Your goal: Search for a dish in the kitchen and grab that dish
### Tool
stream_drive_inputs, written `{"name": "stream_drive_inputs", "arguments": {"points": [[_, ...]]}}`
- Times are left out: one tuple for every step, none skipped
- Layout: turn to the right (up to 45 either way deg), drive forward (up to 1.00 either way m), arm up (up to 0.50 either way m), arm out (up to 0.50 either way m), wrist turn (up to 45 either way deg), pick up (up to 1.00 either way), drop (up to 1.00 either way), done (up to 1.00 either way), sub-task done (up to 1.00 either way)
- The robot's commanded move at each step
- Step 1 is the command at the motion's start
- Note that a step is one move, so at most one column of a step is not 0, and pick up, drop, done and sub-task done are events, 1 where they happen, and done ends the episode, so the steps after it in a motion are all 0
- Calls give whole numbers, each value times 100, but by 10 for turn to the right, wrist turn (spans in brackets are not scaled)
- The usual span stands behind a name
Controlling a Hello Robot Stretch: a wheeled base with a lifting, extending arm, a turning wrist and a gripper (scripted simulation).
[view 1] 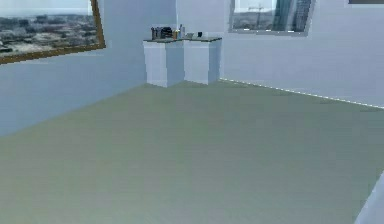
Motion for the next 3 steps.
{"name": "stream_drive_inputs", "arguments": {"points": [[0,100,0,0,0,0,0,0,0],[0,100,0,0,0,0,0,0,0],[0,100,0,0,0,0,0,0,0]]}}
